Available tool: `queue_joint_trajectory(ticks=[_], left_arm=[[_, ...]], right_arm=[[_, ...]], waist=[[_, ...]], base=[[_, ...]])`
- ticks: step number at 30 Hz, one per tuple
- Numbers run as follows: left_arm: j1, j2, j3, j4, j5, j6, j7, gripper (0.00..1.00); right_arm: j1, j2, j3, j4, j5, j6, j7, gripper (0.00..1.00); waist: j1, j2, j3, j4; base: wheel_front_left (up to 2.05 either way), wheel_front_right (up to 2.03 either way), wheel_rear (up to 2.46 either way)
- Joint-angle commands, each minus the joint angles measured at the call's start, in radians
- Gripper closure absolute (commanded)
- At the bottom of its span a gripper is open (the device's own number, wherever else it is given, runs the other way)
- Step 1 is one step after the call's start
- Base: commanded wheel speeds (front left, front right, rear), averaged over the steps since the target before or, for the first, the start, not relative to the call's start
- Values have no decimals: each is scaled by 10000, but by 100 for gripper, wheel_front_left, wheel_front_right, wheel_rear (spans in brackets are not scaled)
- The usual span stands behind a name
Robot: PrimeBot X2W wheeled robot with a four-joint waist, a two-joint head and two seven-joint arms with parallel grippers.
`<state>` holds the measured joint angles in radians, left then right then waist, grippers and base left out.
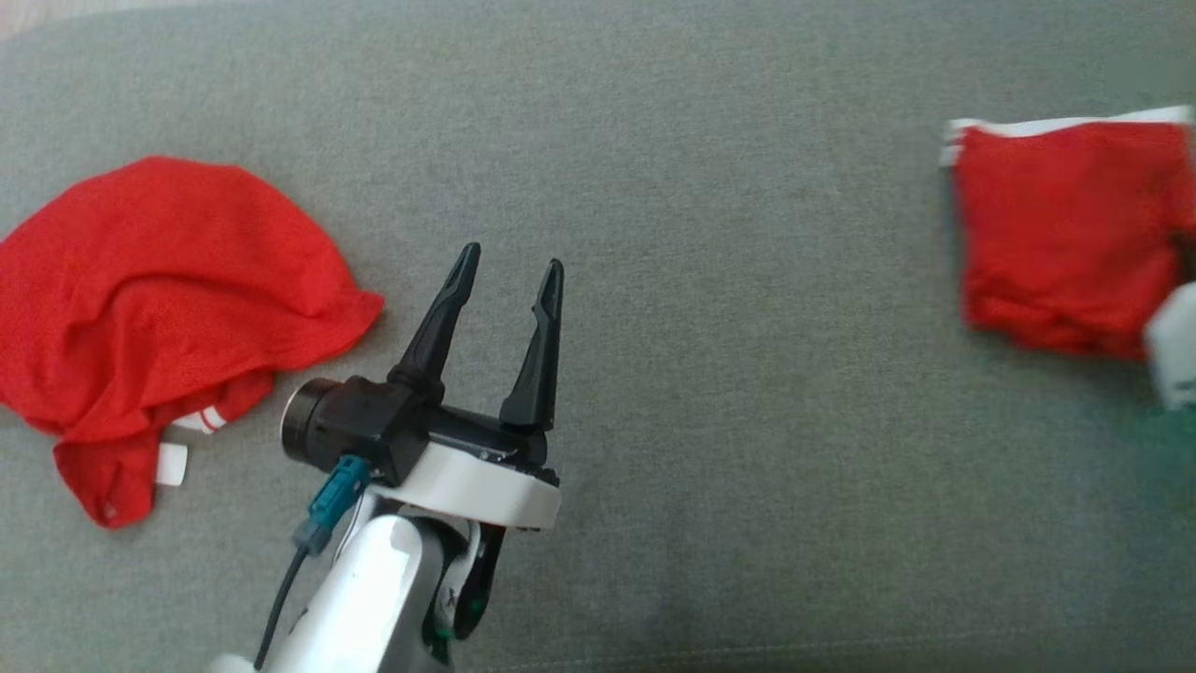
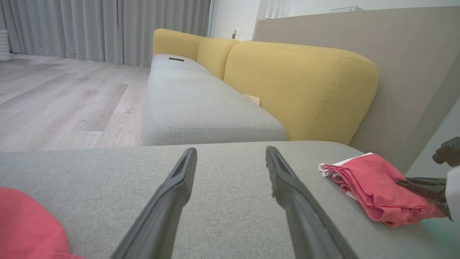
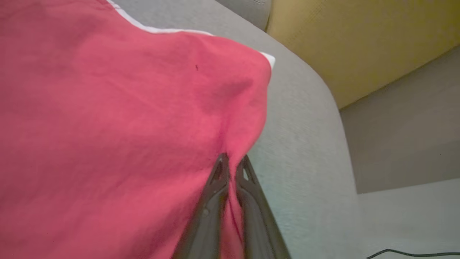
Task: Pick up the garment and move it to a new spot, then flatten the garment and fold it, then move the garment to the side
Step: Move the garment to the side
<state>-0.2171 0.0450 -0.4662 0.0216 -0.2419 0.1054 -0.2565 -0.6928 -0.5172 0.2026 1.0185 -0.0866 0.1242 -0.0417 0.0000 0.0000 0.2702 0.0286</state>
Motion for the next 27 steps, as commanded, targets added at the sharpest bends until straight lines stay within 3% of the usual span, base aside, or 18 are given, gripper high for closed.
queue_joint_trajectory(ticks=[1,10,17,18,19,24,27], left_arm=[[-437,52,317,-394,-19,-15,-53,0],[-690,52,395,-433,-49,-10,-53,0],[-775,52,415,-397,-80,-9,-53,0],[-782,52,417,-382,-78,-7,-53,0],[-788,52,425,-372,-78,-1,-53,0],[-726,52,498,-301,-74,19,-53,0],[-611,52,577,-269,-83,27,-53,0]], right_arm=[[-151,-303,169,-167,-30,65,32,100],[-500,-1970,49,124,-359,65,191,100],[-780,-2242,-844,154,-843,65,63,100],[-806,-2240,-1026,88,-946,65,-32,71],[-829,-2220,-1263,27,-1042,65,-109,0],[-758,-1780,-2360,-387,-1561,65,-324,0],[-582,-1145,-2958,-937,-1713,65,-640,0]], waist=[[0,0,79,64],[0,0,495,418],[0,0,588,561],[0,0,585,569],[0,0,573,570],[0,0,307,490],[0,0,-32,392]], base=[[0,0,0],[0,0,0],[0,0,0],[0,0,0],[0,0,0],[0,0,0],[0,0,0]])
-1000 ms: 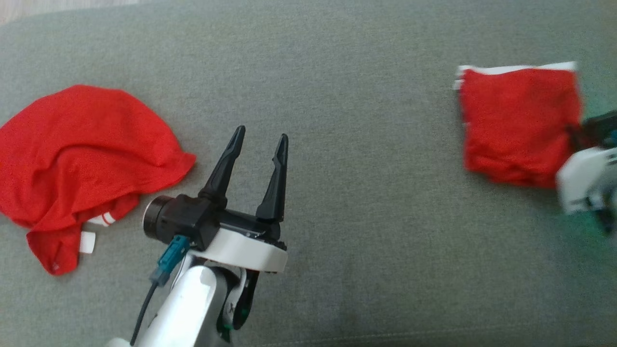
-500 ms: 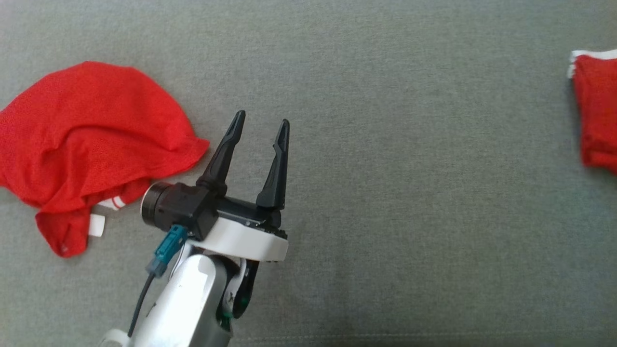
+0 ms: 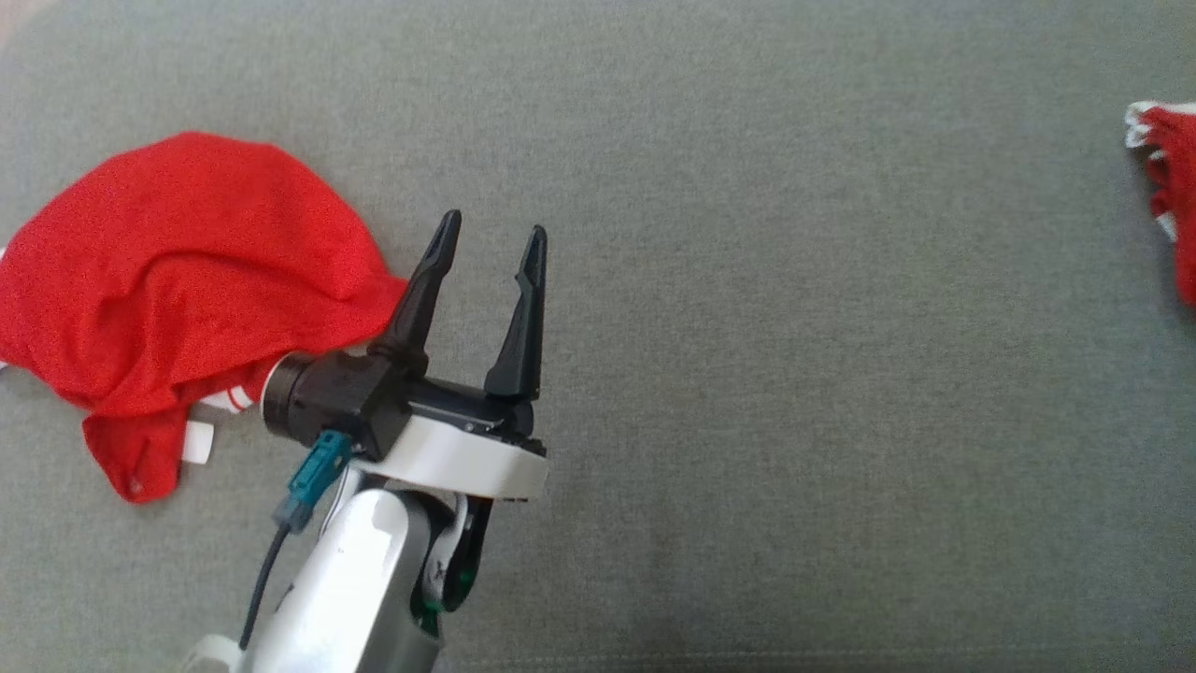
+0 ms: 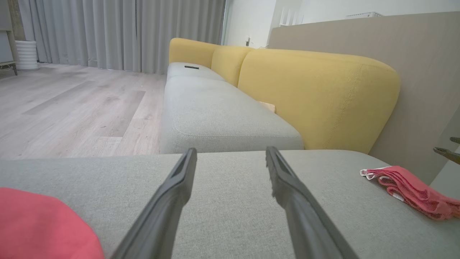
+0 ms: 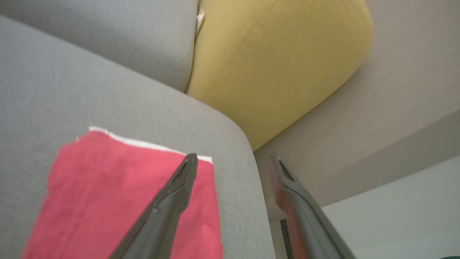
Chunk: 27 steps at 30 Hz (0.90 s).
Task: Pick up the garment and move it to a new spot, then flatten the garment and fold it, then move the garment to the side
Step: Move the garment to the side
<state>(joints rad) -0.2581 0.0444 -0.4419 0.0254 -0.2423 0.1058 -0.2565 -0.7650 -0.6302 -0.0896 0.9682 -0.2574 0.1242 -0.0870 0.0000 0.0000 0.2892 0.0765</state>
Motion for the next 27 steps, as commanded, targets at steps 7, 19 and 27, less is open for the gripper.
queue_joint_trajectory(ticks=[7,19,27], left_arm=[[244,58,687,-206,-72,9,-53,0],[1290,58,1117,-63,414,-163,-53,0],[1996,58,1294,-159,864,-422,-53,0]], right_arm=[[683,1973,-640,-2004,571,65,-455,0],[3984,5539,-366,-6109,1996,65,-270,0],[6019,5794,681,-7164,3391,65,-740,0]], waist=[[0,0,-1042,-439],[0,0,-2510,-775],[0,0,-2895,-701]], base=[[0,0,0],[0,0,0],[0,0,0]])
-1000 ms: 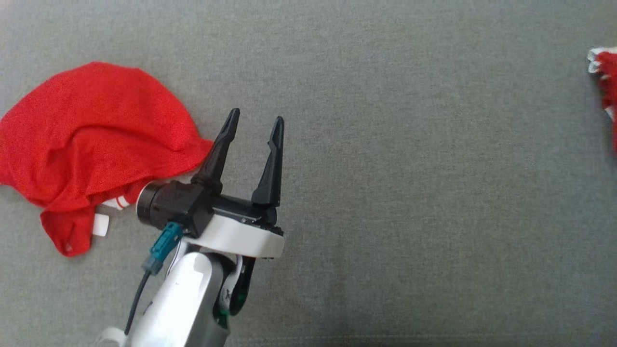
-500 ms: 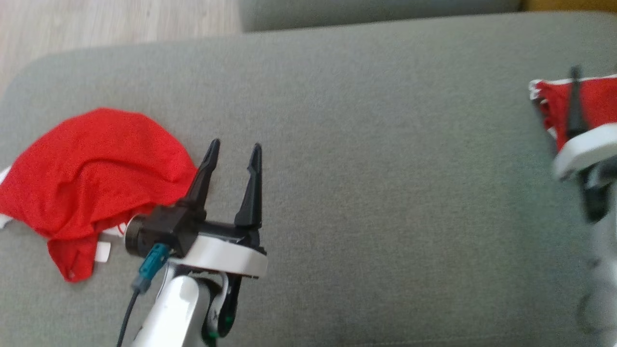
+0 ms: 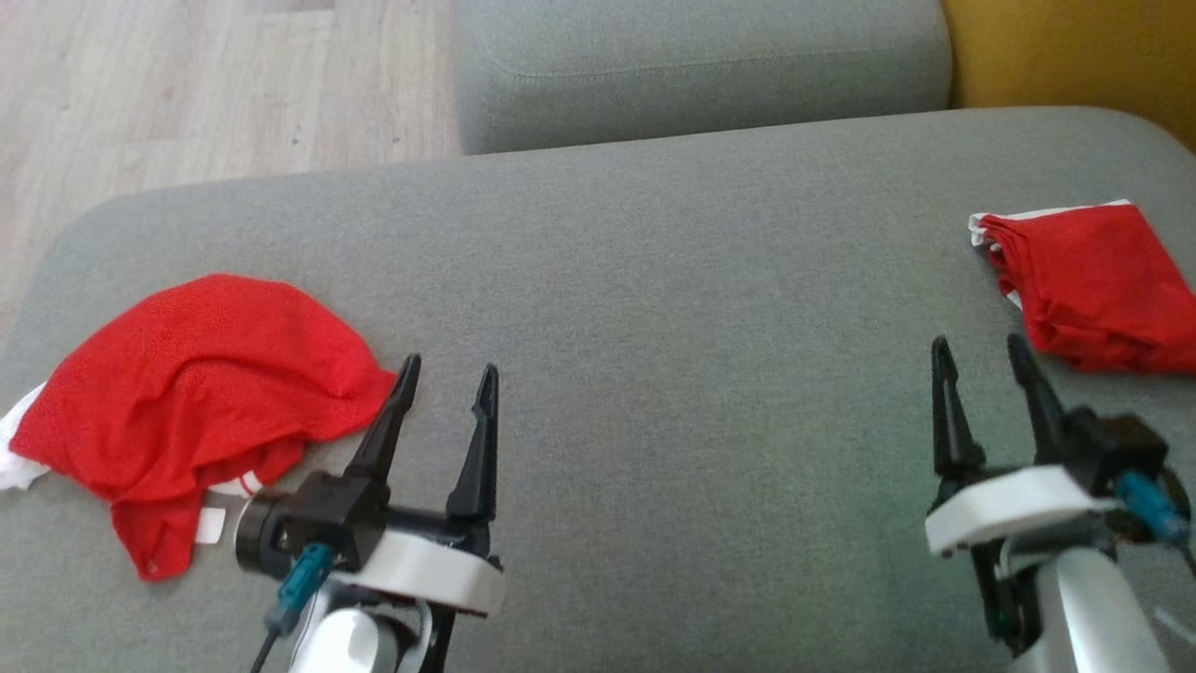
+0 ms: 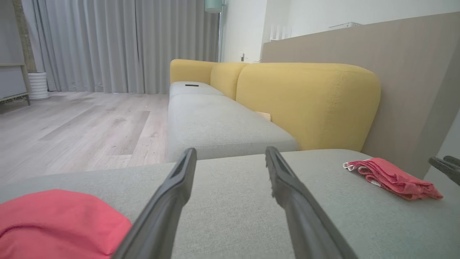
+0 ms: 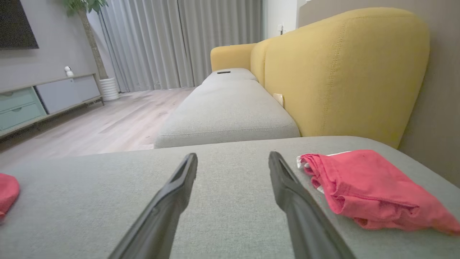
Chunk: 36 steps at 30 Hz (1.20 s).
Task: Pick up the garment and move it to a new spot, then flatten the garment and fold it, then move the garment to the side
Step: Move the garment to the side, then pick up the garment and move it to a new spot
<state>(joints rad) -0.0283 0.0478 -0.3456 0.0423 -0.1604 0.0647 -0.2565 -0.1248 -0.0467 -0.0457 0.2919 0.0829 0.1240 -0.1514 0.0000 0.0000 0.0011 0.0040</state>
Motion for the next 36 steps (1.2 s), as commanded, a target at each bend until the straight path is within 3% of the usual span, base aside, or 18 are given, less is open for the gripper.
queue_joint_trajectory(ticks=[1,15,36], left_arm=[[-232,24,375,-333,54,-16,-53,0],[448,24,577,-438,-175,396,-53,0],[296,24,575,-349,-211,296,-53,0]], right_arm=[[-236,-40,319,-425,159,67,-192,0],[652,-37,757,-447,806,67,-747,0],[700,-36,796,-265,998,67,-884,0]], waist=[[0,0,-38,54],[0,0,-261,312],[0,0,-299,703]], base=[[0,0,0],[0,0,0],[0,0,0]])
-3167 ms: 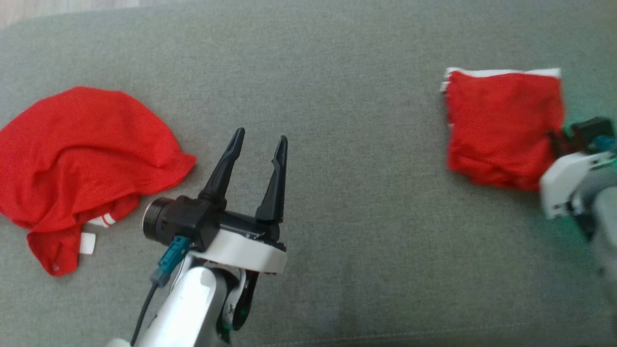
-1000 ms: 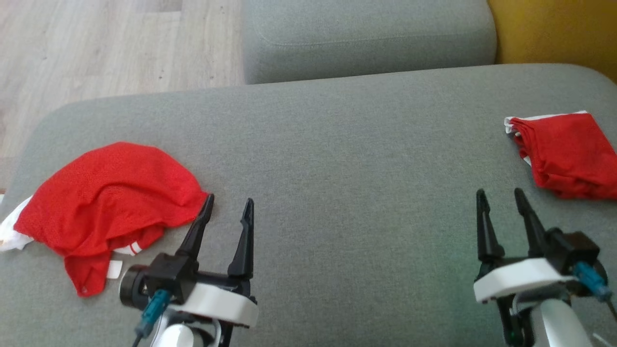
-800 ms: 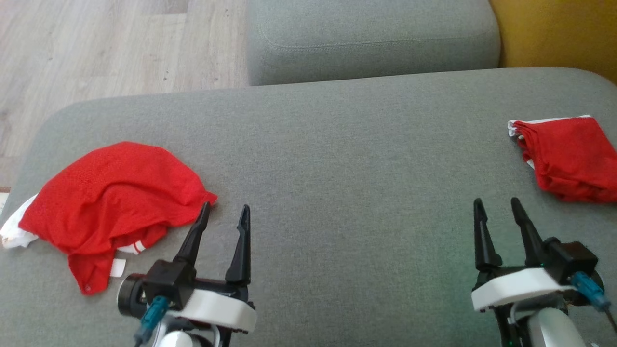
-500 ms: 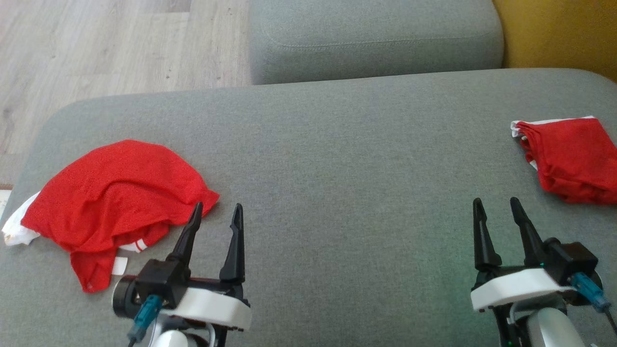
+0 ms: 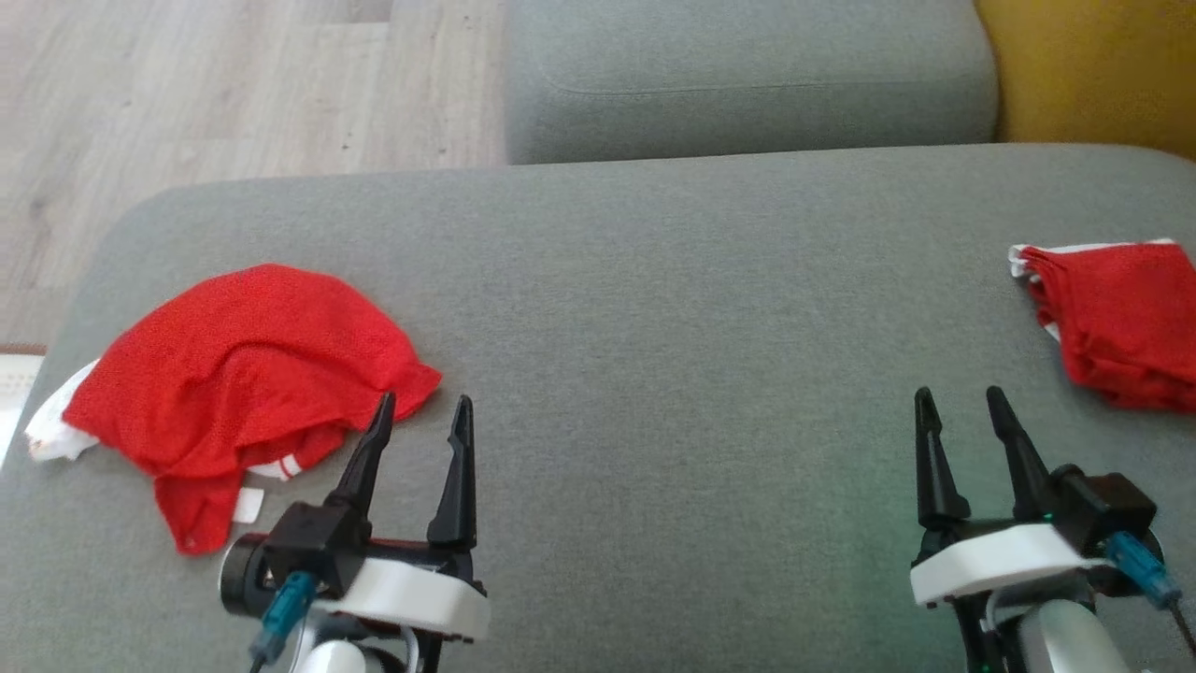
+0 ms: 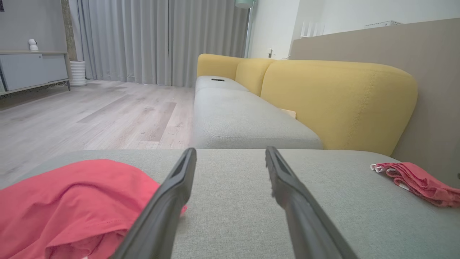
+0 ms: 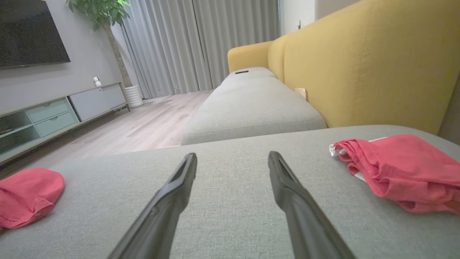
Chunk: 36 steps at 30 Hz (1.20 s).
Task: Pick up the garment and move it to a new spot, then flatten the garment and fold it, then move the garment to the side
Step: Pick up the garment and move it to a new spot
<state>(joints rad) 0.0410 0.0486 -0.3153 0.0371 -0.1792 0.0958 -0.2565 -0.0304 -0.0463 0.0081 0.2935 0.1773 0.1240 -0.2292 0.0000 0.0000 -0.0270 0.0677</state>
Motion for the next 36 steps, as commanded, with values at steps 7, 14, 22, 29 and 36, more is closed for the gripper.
queue_joint_trajectory(ticks=[7,14,22,29,36], left_arm=[[-375,16,393,-211,82,-8,-53,0],[-345,16,745,-9,330,-14,-53,0],[-209,16,1194,-25,384,102,-53,0],[-126,16,1370,41,-17,198,-53,0],[-249,16,1576,-46,-111,271,-53,0]], right_arm=[[-151,-40,656,-195,228,67,-96,0],[-115,-39,1014,-42,437,67,-103,0],[-214,-39,1605,0,565,67,-147,0],[-232,-39,1704,77,689,67,-182,0],[-378,-39,1714,12,543,67,-78,0]], waist=[[0,0,-102,738],[0,0,-146,1720],[0,0,-194,2559],[0,0,-167,2800],[0,0,193,2624]], base=[[0,0,0],[0,0,0],[0,0,0],[0,0,0],[0,0,0]])
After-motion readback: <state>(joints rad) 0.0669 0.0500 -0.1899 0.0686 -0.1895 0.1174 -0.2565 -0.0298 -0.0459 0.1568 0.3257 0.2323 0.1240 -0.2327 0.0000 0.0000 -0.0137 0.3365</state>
